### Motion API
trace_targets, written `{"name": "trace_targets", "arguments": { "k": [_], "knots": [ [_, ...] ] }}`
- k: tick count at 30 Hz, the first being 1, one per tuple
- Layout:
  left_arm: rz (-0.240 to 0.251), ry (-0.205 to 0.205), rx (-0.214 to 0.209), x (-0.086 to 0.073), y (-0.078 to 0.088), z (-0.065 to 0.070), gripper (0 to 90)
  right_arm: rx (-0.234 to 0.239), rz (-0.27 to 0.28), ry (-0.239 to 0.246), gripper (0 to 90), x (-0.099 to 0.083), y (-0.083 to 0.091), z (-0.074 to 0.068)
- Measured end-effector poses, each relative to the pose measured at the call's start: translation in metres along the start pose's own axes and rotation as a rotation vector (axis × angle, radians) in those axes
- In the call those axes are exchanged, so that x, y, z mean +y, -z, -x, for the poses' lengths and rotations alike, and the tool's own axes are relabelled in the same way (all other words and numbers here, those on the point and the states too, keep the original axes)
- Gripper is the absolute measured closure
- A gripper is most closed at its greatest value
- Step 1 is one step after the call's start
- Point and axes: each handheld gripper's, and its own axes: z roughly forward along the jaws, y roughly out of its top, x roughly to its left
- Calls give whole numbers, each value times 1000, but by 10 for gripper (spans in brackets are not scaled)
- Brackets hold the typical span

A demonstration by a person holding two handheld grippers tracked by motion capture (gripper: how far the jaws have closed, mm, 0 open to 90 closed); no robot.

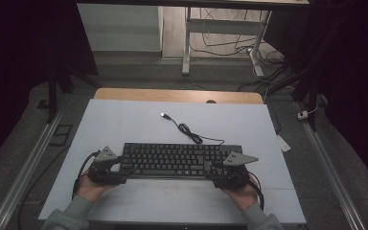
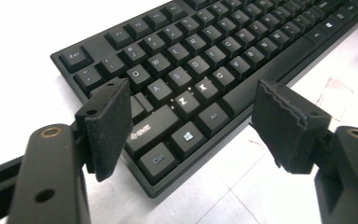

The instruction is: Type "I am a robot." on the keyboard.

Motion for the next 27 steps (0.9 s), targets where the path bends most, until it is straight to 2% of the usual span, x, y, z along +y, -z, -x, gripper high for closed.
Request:
{"name": "trace_targets", "arguments": {
  "k": [14,18,22,27],
  "knots": [
    [12,-48,-59,12,-4,12,390,2,-8,7,444,-1,-3,1],
    [12,-64,-92,15,-8,17,458,-1,-8,8,444,0,-3,1],
    [9,-80,-103,17,-11,21,543,-2,-9,8,444,-1,-3,1],
    [-1,-81,-114,20,-16,24,663,-3,-11,8,444,-1,-3,1]
  ]
}}
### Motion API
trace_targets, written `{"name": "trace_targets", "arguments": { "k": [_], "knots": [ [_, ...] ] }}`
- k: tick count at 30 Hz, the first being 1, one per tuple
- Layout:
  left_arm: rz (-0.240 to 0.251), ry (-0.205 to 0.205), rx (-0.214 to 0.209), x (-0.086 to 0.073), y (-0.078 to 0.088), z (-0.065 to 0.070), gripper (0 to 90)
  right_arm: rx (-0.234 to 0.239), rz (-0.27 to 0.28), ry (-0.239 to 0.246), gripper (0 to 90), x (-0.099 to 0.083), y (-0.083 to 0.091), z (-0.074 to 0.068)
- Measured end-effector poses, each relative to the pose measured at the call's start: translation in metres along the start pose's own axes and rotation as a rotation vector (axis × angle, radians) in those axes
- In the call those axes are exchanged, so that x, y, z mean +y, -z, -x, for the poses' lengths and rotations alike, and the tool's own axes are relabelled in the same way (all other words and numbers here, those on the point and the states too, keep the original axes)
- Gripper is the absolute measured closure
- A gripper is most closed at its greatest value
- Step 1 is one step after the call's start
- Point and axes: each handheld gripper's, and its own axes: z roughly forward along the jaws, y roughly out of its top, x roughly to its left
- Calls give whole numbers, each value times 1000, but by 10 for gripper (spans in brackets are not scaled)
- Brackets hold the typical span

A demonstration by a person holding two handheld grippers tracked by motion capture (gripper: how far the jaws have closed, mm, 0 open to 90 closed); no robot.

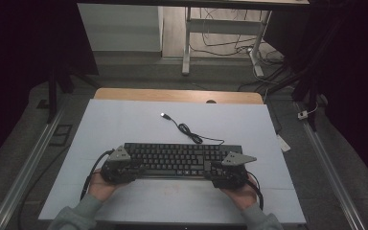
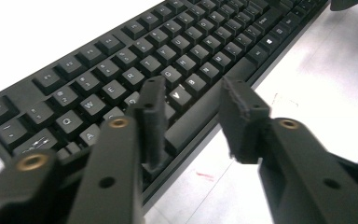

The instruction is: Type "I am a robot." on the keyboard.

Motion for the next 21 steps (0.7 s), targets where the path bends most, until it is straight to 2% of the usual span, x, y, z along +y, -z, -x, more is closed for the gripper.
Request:
{"name": "trace_targets", "arguments": {
  "k": [8,21],
  "knots": [
    [-46,-22,-30,1,-11,3,882,0,-1,-4,444,0,-1,0],
    [-92,-47,-18,2,-26,6,886,0,-4,-1,444,-1,-2,0]
  ]
}}
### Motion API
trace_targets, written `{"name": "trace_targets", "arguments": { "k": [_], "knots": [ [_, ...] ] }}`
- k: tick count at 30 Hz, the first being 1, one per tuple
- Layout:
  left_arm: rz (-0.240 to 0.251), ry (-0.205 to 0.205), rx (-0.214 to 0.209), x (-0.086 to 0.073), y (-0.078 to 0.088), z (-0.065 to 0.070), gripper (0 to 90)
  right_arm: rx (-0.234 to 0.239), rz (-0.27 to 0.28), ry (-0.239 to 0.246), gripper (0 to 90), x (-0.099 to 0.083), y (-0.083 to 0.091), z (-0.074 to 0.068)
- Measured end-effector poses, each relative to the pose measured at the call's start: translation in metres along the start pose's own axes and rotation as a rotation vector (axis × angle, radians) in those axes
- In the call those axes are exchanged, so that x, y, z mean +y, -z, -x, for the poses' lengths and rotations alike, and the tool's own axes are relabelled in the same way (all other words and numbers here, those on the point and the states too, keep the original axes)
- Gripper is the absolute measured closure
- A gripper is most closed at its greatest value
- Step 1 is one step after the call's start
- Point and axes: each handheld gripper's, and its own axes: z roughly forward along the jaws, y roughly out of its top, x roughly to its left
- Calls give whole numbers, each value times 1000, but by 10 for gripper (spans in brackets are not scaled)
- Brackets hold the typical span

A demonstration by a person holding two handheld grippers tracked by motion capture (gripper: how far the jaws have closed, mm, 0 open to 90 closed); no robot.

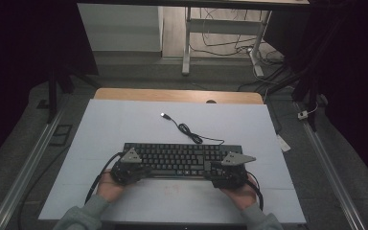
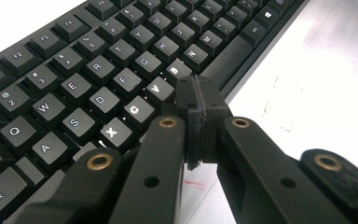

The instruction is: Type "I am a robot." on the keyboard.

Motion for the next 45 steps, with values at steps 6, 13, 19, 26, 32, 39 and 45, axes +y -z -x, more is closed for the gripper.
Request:
{"name": "trace_targets", "arguments": {
  "k": [6,13,19,26,32,39,45],
  "knots": [
    [-2,3,15,0,-4,-1,886,-1,1,-4,444,0,0,0],
    [-16,1,20,0,-8,-2,886,-4,-1,-4,444,0,0,0],
    [-28,-2,25,-1,-11,-2,886,-14,-5,-2,443,0,1,-1],
    [-36,-12,37,-1,-13,-1,887,-16,-3,-2,443,0,1,-1],
    [29,5,35,-1,1,-2,887,-14,-1,-3,443,0,2,0],
    [80,44,43,-5,17,-5,854,-10,2,-4,443,0,3,0],
    [86,67,67,-11,23,-5,631,-14,0,-4,443,0,3,1]
  ]
}}
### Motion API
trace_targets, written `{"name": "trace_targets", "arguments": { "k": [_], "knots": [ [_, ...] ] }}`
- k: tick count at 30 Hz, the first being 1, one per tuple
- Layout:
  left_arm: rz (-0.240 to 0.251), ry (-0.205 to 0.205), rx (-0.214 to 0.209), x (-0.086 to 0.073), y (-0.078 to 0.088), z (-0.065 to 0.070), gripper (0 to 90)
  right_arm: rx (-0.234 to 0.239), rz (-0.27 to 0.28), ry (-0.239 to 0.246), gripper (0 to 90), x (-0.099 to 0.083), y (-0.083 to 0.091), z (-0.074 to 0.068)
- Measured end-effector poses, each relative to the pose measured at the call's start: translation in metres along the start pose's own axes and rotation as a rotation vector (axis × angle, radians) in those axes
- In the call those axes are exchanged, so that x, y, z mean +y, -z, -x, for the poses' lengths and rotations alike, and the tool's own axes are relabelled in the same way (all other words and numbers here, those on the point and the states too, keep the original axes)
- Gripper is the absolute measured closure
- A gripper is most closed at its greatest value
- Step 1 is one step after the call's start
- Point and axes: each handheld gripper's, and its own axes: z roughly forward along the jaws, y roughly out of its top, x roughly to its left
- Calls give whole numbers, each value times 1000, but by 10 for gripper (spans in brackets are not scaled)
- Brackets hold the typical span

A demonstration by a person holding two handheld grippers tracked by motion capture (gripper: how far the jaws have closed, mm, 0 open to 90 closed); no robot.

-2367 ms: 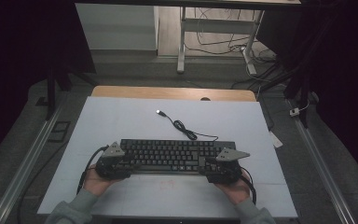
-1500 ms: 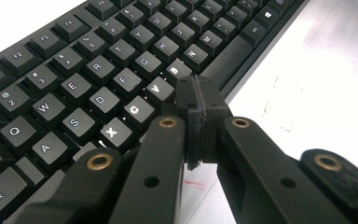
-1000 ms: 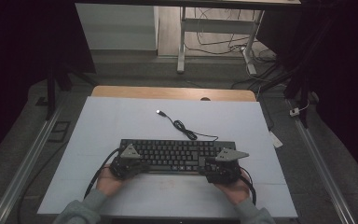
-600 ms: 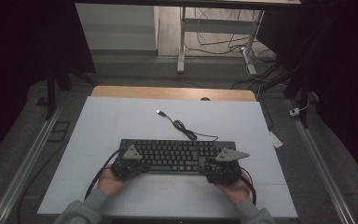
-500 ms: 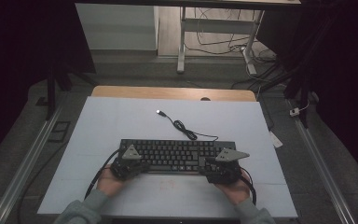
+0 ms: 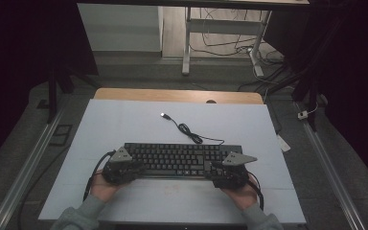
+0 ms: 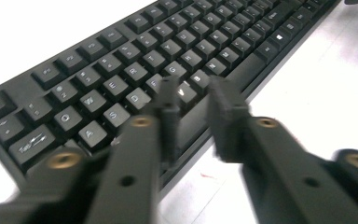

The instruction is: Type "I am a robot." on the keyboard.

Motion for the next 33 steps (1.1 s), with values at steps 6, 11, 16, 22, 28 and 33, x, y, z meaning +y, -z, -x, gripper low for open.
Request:
{"name": "trace_targets", "arguments": {
  "k": [6,11,16,22,28,33],
  "knots": [
    [19,25,23,-5,8,-2,472,2,6,1,443,0,0,0],
    [24,45,27,-9,12,-7,418,2,5,2,443,0,0,0],
    [25,60,33,-12,16,-10,392,2,7,0,443,0,1,1],
    [27,62,34,-13,17,-12,383,2,5,1,443,0,1,1],
    [23,58,35,-13,16,-11,381,-2,2,4,443,0,1,1],
    [22,57,39,-13,16,-12,380,2,2,5,443,0,0,1]
  ]
}}
